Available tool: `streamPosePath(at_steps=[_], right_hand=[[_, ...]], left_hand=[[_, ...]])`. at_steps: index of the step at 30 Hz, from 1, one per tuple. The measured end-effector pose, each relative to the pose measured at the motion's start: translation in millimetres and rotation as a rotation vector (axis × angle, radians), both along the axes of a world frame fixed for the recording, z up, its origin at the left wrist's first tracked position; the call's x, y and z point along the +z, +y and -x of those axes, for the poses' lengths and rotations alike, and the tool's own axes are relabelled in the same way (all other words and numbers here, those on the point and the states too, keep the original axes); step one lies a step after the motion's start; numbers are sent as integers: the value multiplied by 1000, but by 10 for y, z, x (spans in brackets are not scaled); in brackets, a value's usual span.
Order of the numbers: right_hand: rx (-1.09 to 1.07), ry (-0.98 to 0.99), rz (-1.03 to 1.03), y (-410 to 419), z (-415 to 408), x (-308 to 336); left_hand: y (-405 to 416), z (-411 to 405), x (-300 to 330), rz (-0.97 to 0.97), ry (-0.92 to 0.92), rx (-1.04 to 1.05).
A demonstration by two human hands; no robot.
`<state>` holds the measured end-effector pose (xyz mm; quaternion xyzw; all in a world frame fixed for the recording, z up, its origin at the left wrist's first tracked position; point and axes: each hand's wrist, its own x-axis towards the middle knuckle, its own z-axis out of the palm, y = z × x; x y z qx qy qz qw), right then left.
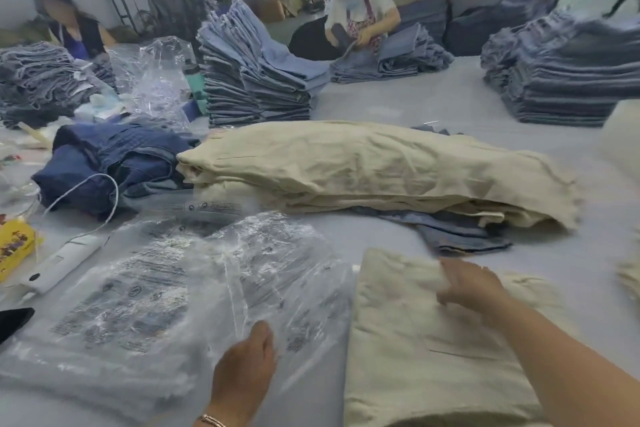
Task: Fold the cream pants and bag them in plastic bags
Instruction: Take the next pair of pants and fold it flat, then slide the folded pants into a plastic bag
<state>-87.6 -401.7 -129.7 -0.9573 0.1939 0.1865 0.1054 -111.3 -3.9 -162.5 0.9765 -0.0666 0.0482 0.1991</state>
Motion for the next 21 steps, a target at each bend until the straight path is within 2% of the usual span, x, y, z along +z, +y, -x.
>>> streamPosePath(at_steps=[2, 4, 6, 8, 10, 12, 14, 18, 21], right_hand=[[38, 20, -7, -125, -20, 1], [65, 23, -24, -231, -52, -11], [108, 26, -26, -297, -95, -50], [121, 45, -34, -329, -145, -102], [104, 68, -56, -343, -196, -133], [149, 47, -15, -308, -225, -109], [220, -43, 13, -239, -214, -74], [311, -293, -48, -133, 84, 30], [417, -604, -41, -112, 428, 166]], left_hand=[[-157, -32, 34, 47, 18, 64], [-309, -69, 91, -80, 25, 94], [-451, -57, 109, -220, -155, 48], [-665, 58, 157, -148, -438, -174], [-891, 169, 124, -67, -548, -518], [-1088, 228, 69, -42, -467, -784], [-1186, 222, 23, -27, -323, -877], [-1208, 158, -5, -45, -203, -819], [-1210, 177, -36, -37, -156, -791]])
